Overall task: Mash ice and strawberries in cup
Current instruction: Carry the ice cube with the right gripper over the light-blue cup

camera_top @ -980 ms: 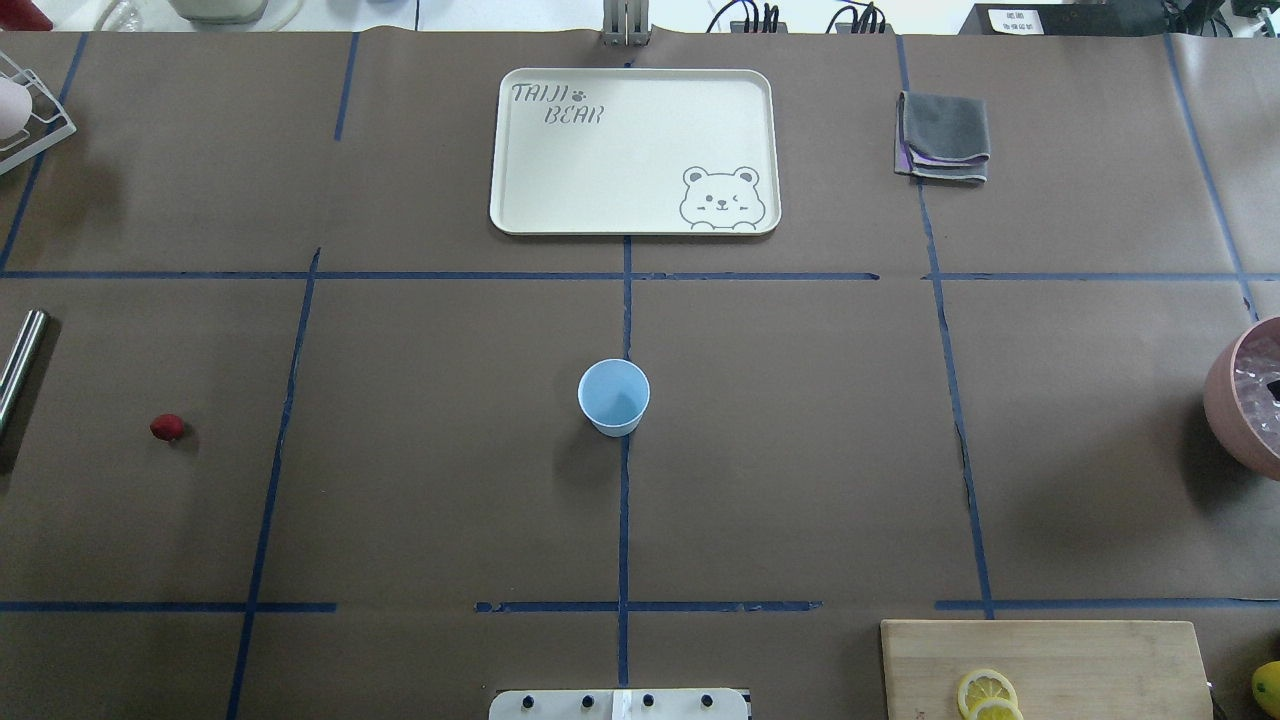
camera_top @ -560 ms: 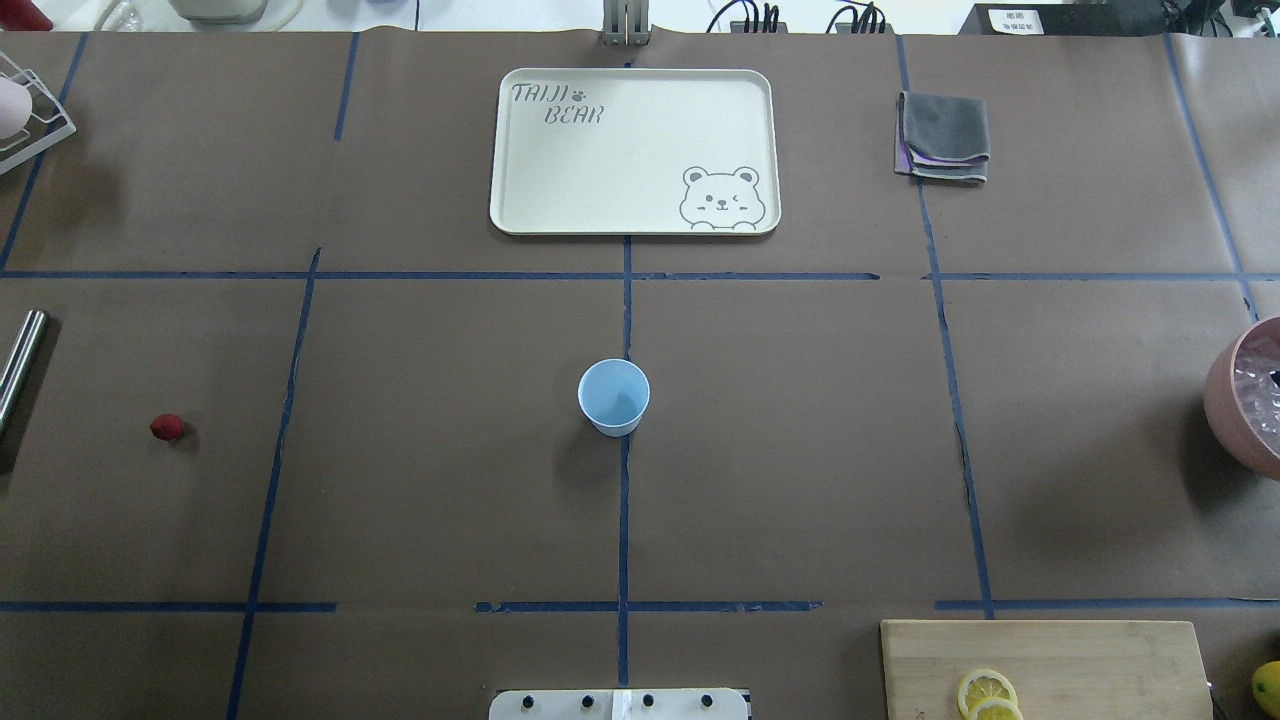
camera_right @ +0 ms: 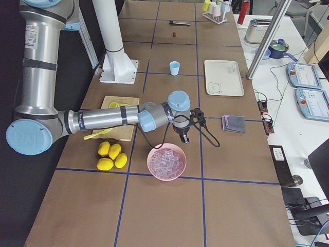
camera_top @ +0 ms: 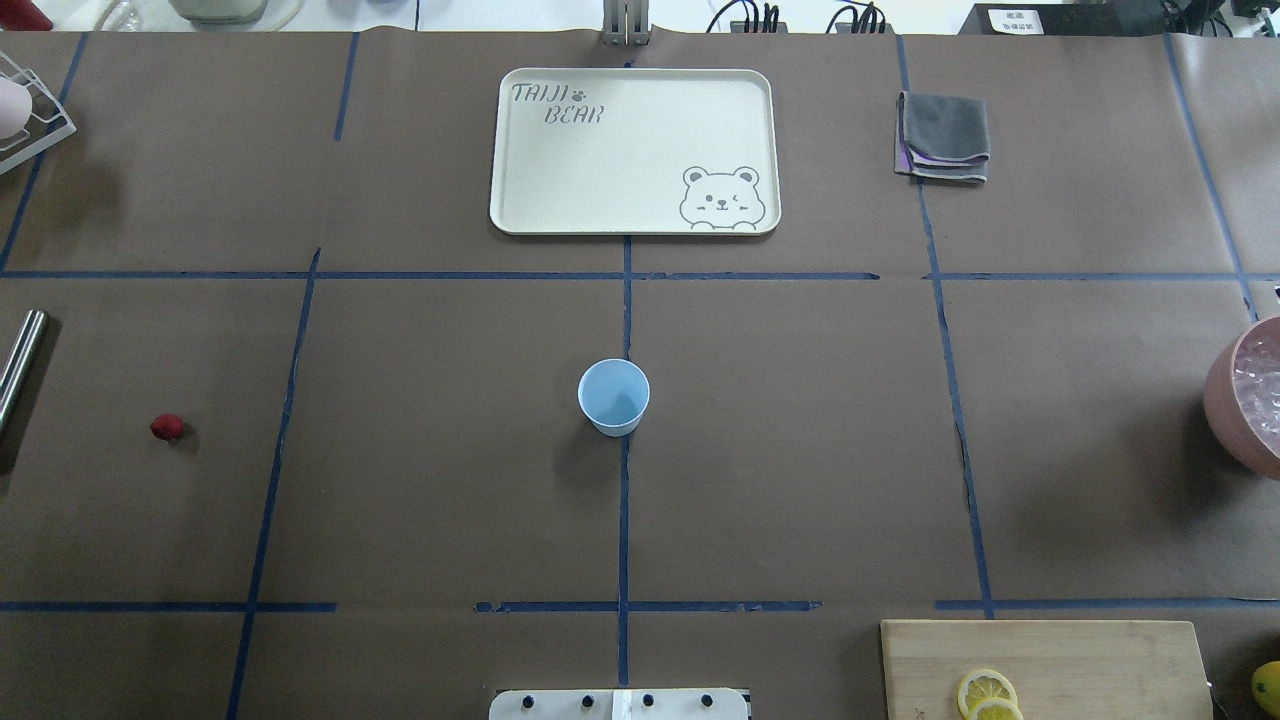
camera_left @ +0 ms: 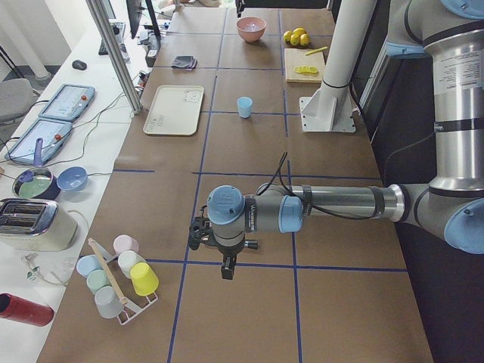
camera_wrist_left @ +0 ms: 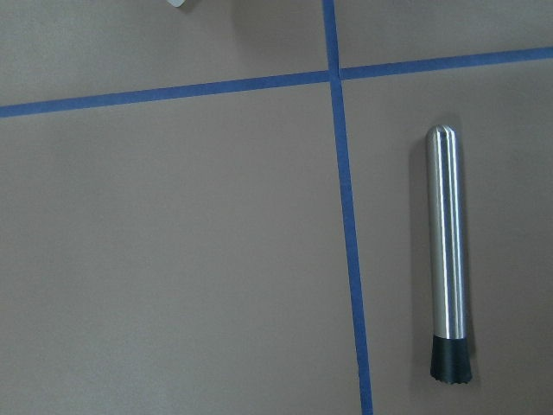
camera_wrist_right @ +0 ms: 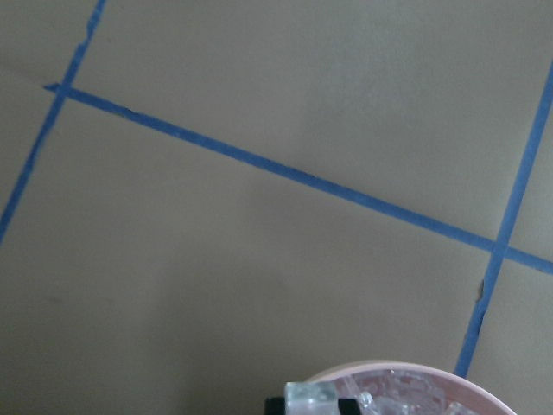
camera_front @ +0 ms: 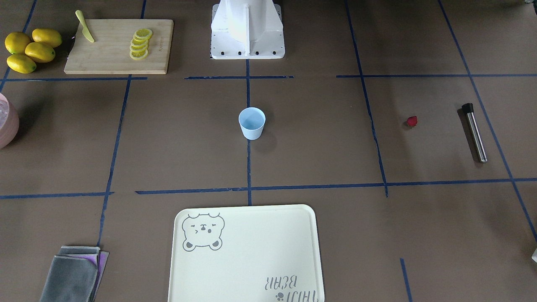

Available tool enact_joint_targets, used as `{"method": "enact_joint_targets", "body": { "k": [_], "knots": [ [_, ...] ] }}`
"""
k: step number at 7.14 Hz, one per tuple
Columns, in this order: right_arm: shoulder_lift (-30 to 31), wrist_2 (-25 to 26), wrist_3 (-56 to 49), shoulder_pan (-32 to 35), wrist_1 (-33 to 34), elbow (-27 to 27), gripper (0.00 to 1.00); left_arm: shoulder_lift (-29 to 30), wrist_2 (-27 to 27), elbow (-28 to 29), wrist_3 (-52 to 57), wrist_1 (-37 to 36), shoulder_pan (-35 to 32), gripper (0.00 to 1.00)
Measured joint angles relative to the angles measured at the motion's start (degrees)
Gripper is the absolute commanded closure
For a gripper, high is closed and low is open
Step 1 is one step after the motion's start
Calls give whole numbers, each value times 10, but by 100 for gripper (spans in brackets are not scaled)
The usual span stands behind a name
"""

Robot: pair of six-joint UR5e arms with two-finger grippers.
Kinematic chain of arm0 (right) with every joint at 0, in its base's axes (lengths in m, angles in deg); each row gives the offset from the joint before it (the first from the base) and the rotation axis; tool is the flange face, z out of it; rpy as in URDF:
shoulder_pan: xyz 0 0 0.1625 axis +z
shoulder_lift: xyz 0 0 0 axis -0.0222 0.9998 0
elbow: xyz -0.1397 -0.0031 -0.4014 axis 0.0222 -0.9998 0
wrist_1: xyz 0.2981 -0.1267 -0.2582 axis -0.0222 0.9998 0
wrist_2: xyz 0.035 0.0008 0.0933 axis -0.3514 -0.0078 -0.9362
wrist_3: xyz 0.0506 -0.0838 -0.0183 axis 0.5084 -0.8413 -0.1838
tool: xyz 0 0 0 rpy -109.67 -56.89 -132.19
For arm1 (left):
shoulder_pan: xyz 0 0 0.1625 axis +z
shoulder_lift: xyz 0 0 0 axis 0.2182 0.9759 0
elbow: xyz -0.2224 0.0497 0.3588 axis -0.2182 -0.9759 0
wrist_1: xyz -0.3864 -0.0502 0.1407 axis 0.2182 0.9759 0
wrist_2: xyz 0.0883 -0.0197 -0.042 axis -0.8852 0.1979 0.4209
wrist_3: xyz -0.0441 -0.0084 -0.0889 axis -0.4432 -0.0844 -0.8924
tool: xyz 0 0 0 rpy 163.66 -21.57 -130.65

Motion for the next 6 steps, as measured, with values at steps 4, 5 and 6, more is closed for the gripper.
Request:
{"method": "enact_joint_targets", "body": {
  "k": [4, 5, 6],
  "knots": [
    [-56, 25, 188, -94, 16, 83, 100, 2, 1, -9, 2, 1, 0, 0],
    [-85, 35, 251, -135, 33, 94, 100, 3, 1, -9, 2, 1, 0, 0],
    [-134, 42, 289, -170, 89, 107, 100, 4, 1, -9, 2, 1, 1, 0]
  ]
}}
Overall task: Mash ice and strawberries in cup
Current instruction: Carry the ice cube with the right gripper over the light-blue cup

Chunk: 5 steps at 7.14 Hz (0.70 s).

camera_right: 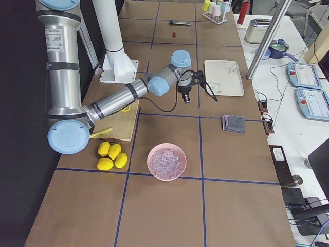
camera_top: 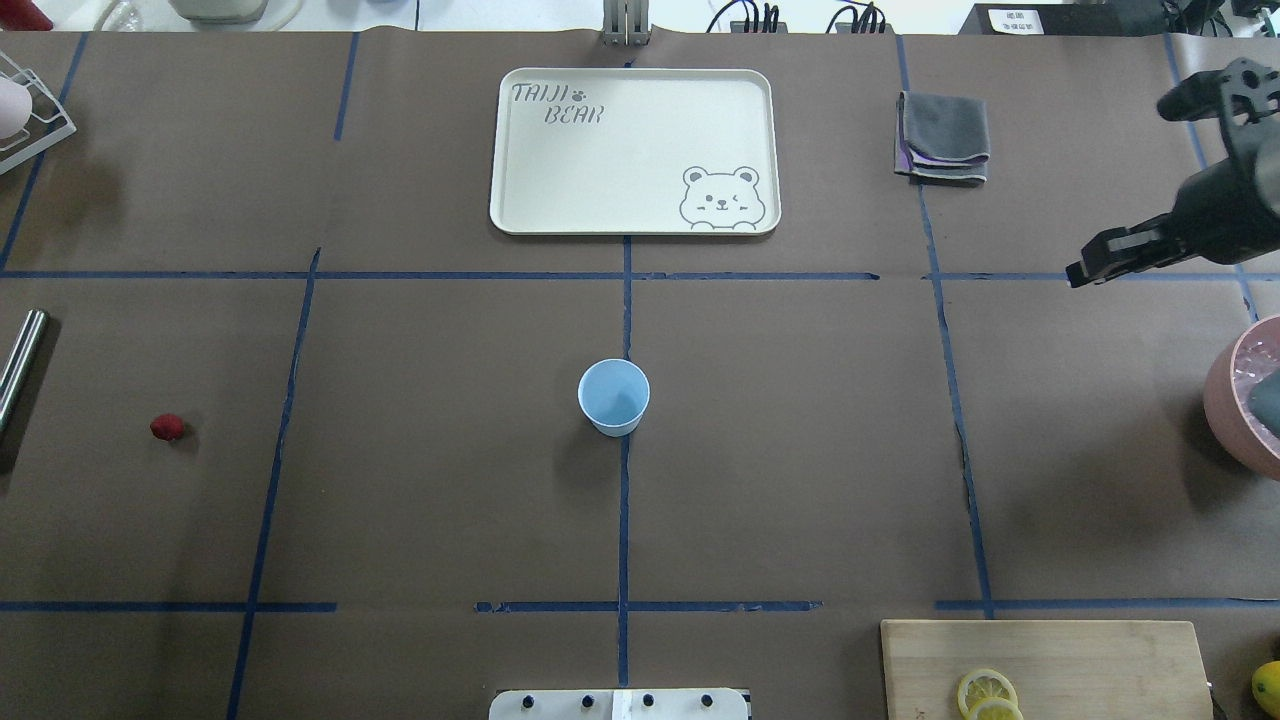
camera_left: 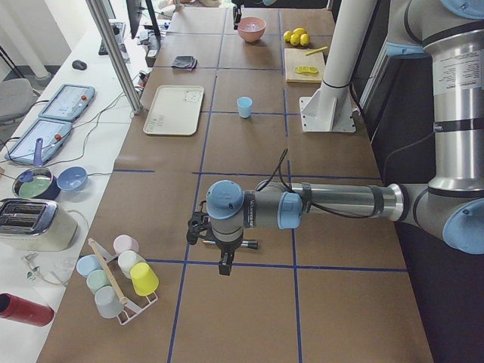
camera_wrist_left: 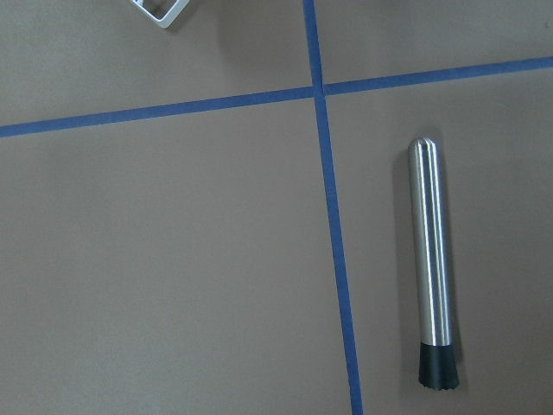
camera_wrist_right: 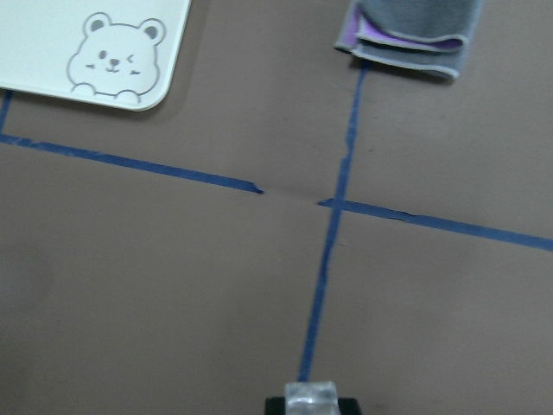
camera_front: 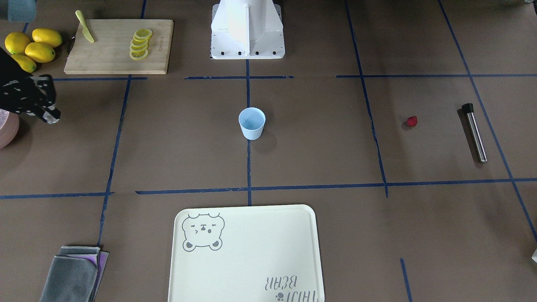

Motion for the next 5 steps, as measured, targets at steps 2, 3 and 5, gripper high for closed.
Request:
{"method": "enact_joint_targets", "body": {
  "k": [2, 3, 5],
  "knots": [
    [-139, 42, 67, -85, 161, 21, 100, 1, 1, -1, 0, 0, 0, 0],
    [-194, 89, 123, -141, 193, 13, 100, 2, 1, -1, 0, 1, 1, 0],
    [-304, 196, 242, -254, 211, -53, 100, 2, 1, -2, 0, 1, 1, 0]
  ]
}}
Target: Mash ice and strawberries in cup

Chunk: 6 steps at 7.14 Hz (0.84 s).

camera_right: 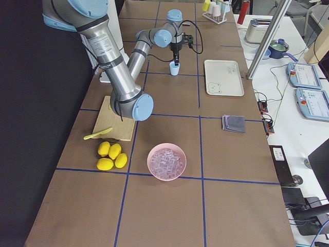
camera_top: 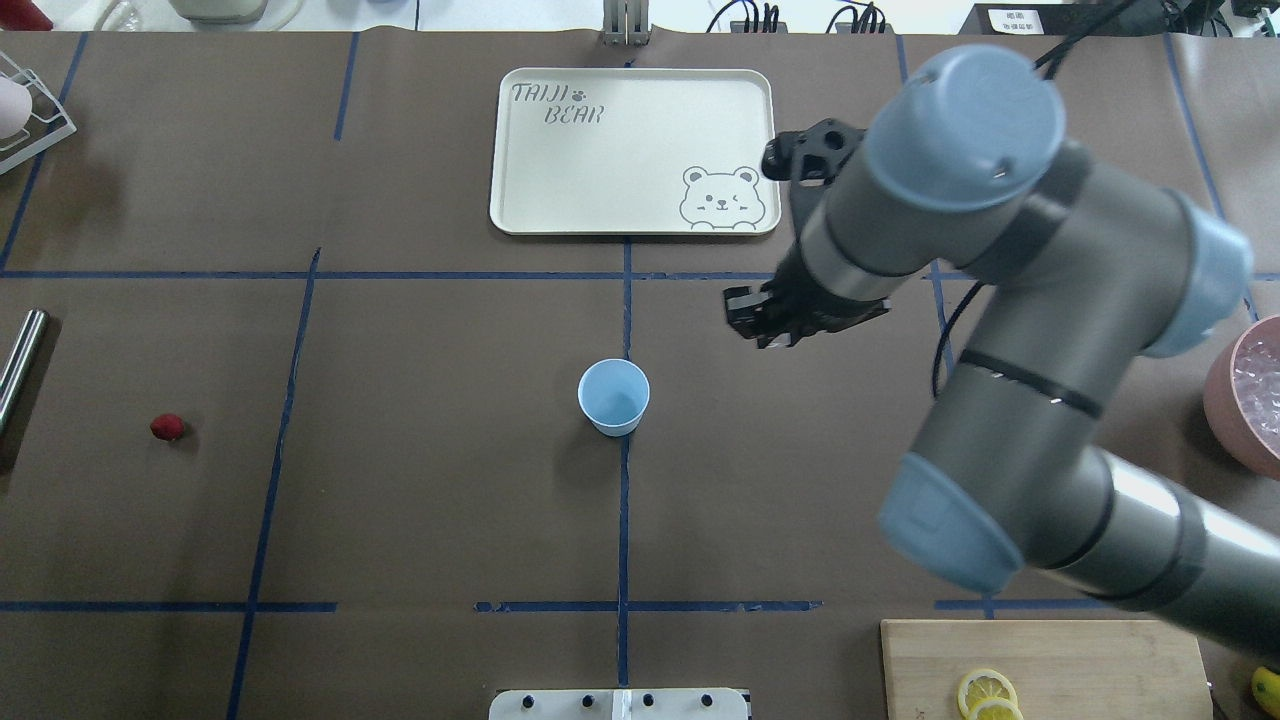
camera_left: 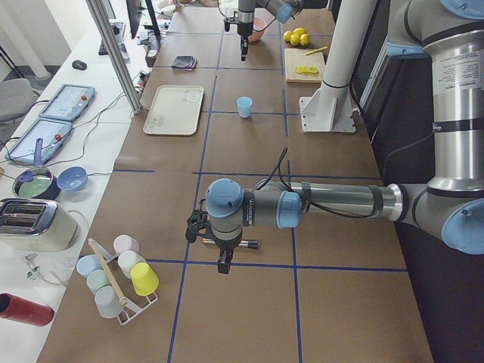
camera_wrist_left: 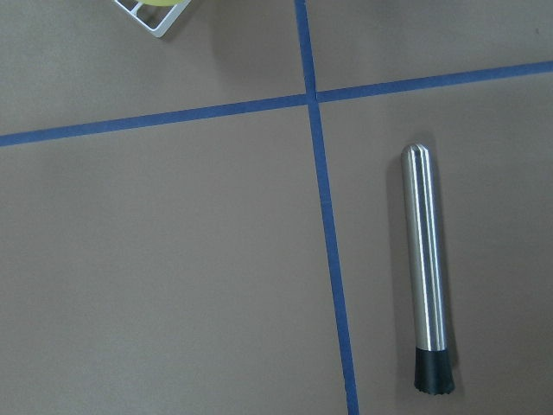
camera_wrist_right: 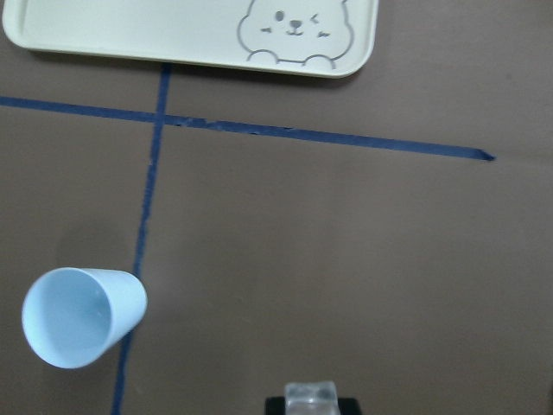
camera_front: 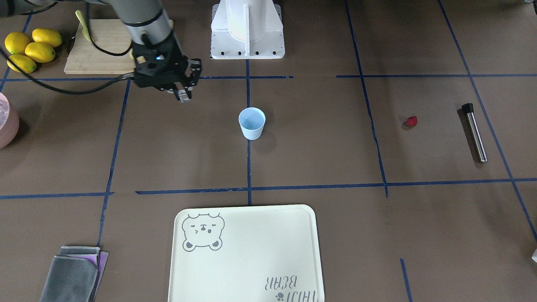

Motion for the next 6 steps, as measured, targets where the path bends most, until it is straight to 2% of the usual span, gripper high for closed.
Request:
{"method": "enact_joint_targets", "body": {
  "k": [2, 5, 6],
  "knots": [
    [-89, 70, 74, -70, -1, -95, 100, 0, 0, 1, 0, 0, 0, 0],
    [-127, 99, 95, -94, -23, -164, 97, -1, 0, 1, 0, 0, 1, 0],
    [-128, 101, 96, -94, -38, -177, 41, -2, 0, 1, 0, 0, 1, 0]
  ]
}}
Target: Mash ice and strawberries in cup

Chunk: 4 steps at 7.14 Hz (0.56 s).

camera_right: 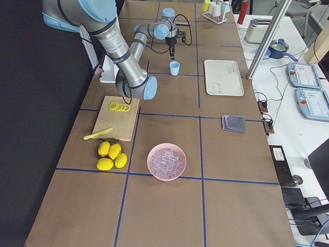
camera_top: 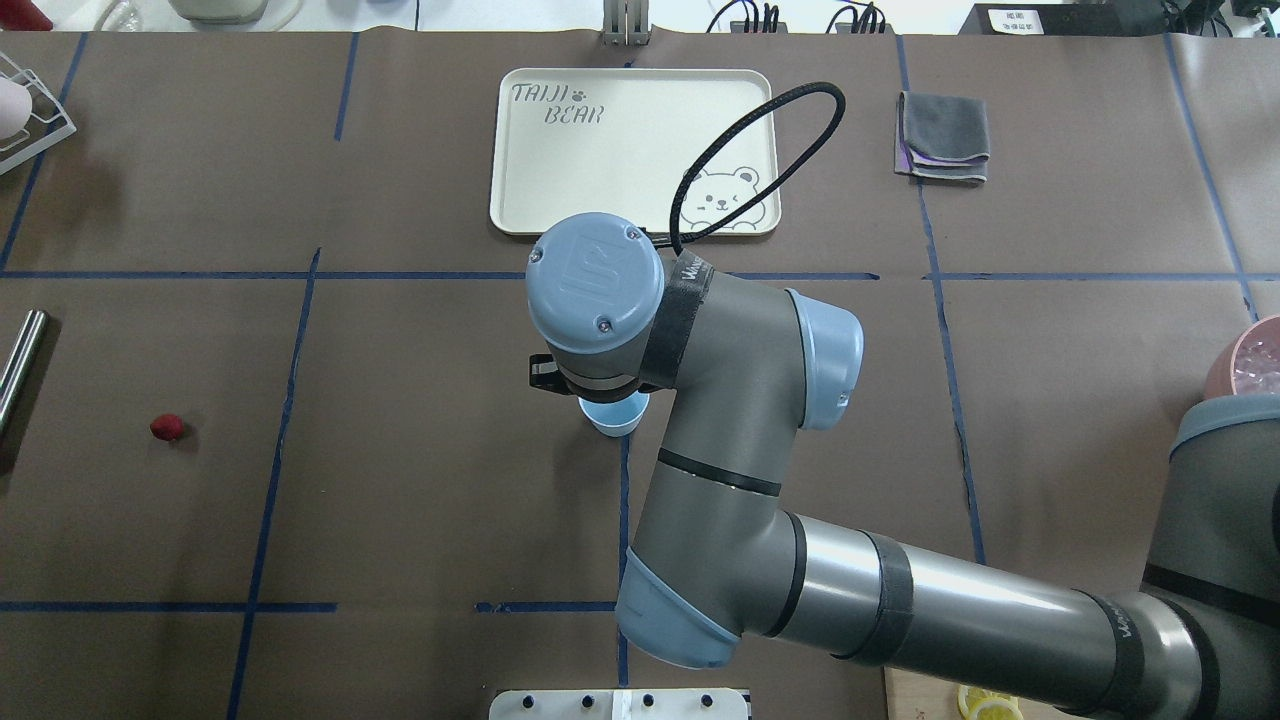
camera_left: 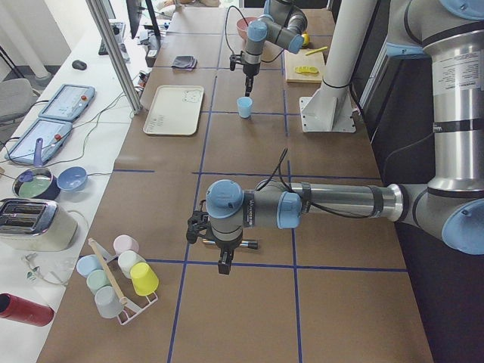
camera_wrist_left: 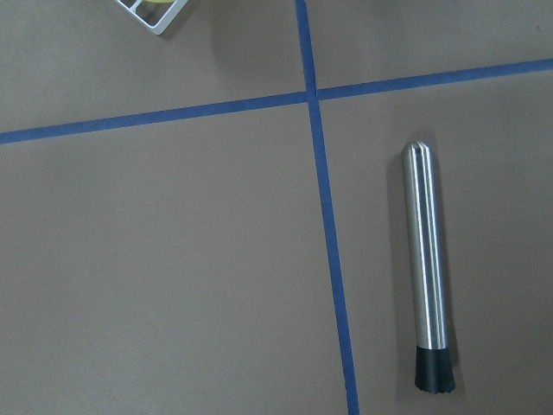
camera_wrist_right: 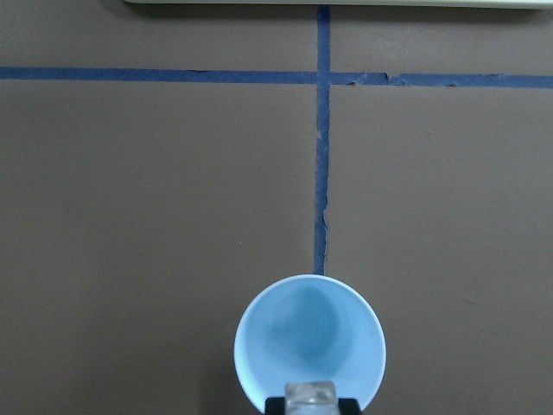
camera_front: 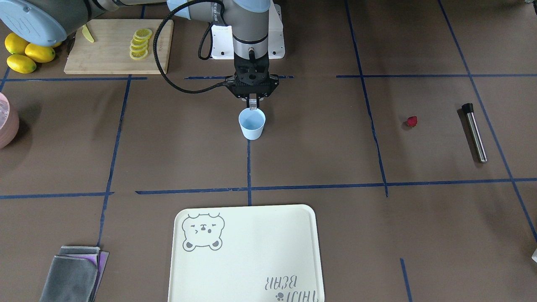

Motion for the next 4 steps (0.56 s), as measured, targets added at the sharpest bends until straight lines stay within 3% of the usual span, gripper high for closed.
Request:
{"method": "enact_joint_targets", "body": {
  "k": [1, 4],
  "knots": [
    [1, 6, -2, 0, -7, -6, 2, 0, 0, 0, 0, 0, 0, 0],
    [1, 15, -3, 0, -11, -10, 2, 0, 0, 0, 0, 0, 0, 0]
  ]
}}
